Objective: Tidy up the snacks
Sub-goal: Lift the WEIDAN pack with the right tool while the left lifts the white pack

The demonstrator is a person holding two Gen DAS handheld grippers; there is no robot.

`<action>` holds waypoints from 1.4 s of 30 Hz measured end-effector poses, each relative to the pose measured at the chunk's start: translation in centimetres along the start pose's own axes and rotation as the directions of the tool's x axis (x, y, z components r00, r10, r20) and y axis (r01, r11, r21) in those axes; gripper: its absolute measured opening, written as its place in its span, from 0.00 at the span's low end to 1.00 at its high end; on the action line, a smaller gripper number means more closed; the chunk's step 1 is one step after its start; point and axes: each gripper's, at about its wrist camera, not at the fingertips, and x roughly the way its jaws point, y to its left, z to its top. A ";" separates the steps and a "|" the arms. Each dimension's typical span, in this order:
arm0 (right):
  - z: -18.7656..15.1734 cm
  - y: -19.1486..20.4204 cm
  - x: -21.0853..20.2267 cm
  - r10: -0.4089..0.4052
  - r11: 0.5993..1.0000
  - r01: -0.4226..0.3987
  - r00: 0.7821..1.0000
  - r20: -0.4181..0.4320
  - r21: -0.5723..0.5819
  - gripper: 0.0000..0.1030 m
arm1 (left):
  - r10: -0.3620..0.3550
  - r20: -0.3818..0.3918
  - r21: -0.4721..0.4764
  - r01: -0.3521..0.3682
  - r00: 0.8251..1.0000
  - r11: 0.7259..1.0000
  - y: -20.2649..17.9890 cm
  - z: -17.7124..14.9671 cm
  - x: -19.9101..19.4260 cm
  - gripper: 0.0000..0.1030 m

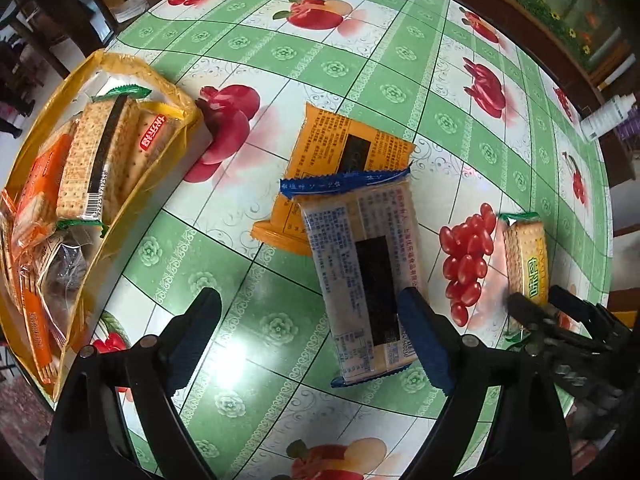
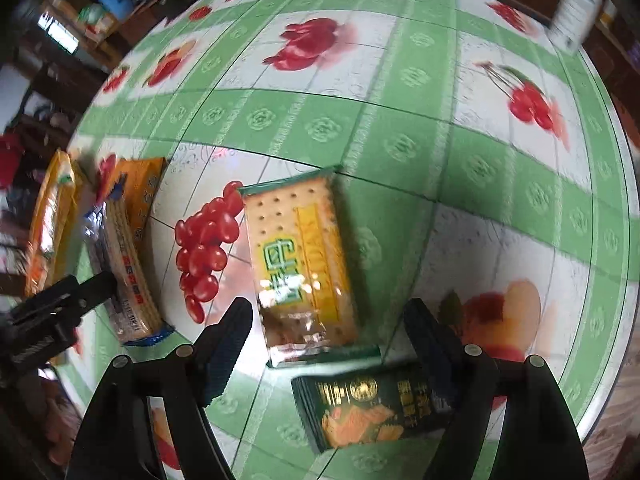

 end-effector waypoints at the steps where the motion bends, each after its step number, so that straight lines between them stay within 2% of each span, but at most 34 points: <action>1: 0.3 0.6 0.4 -0.035 0.999 0.035 0.999 -0.004 -0.025 0.78 | -0.003 0.000 0.000 0.003 1.000 1.000 0.0 0.1 0.0 0.88; 5: 0.8 3.1 0.7 -0.142 0.983 0.147 0.988 0.052 -0.113 0.74 | -0.005 0.017 -0.015 0.005 1.000 1.000 0.1 0.0 0.0 0.88; 7: 0.8 3.7 0.5 -0.116 0.986 0.122 0.992 0.055 -0.112 0.48 | 0.003 0.033 0.003 -0.003 0.999 1.000 -0.2 -0.1 -0.2 0.84; 8: 0.7 4.0 0.3 -0.112 0.987 0.118 0.992 0.058 -0.112 0.47 | -0.014 0.033 0.017 0.013 0.999 1.000 -0.4 -0.2 -0.3 0.76; 10: 0.2 4.5 0.2 -0.108 0.985 0.115 0.993 0.055 -0.131 0.47 | -0.032 0.021 0.034 0.031 0.999 0.999 -0.4 -0.5 -0.6 0.68; 12: -0.7 5.4 0.4 -0.088 0.984 0.095 0.995 0.047 -0.151 0.47 | -0.046 0.001 0.028 0.046 0.999 0.999 0.0 -0.7 -0.7 0.68; 17: -1.9 6.3 0.3 -0.062 0.985 0.069 0.997 0.047 -0.159 0.47 | -0.185 -0.064 -0.023 0.184 0.981 0.983 1.0 -1.0 0.1 0.68; 20: -1.6 7.0 0.7 -0.043 0.985 0.049 0.998 0.042 -0.166 0.47 | -0.209 0.001 0.016 0.209 0.978 0.978 0.2 -1.7 -1.0 0.68; 22: -1.8 7.1 0.6 -0.046 0.984 0.053 0.998 0.043 -0.172 0.47 | -0.207 0.023 0.022 0.206 0.978 0.978 -0.5 -1.6 -1.3 0.71; 26: -1.4 6.2 0.8 -0.031 0.988 0.035 0.999 0.034 -0.147 0.47 | -0.116 -0.014 -0.002 0.116 0.993 0.993 -1.0 -1.1 0.4 0.72; 29: -1.4 6.1 0.7 -0.030 0.987 0.035 0.999 0.035 -0.154 0.48 | -0.101 -0.012 -0.036 0.101 0.995 0.994 -0.9 -0.9 1.5 0.73; 31: -1.6 6.0 0.6 -0.034 0.986 0.040 0.999 0.042 -0.163 0.48 | -0.058 0.013 -0.036 0.058 0.998 0.998 -1.2 -0.8 1.6 0.72; 32: -1.5 6.2 0.6 -0.039 0.985 0.046 0.998 0.044 -0.166 0.48 | -0.044 0.017 -0.029 0.045 0.999 0.999 -1.7 -0.9 1.6 0.68; 34: -1.8 6.5 0.7 -0.058 0.982 0.066 0.997 0.049 -0.177 0.47 | -0.024 0.028 0.018 0.023 0.999 1.000 -2.5 -1.2 1.3 0.52; 42: -2.8 6.4 0.5 -0.079 0.982 0.090 0.995 0.068 -0.167 0.47 | -0.039 0.015 0.084 0.037 0.999 0.996 -1.4 -4.2 0.6 0.52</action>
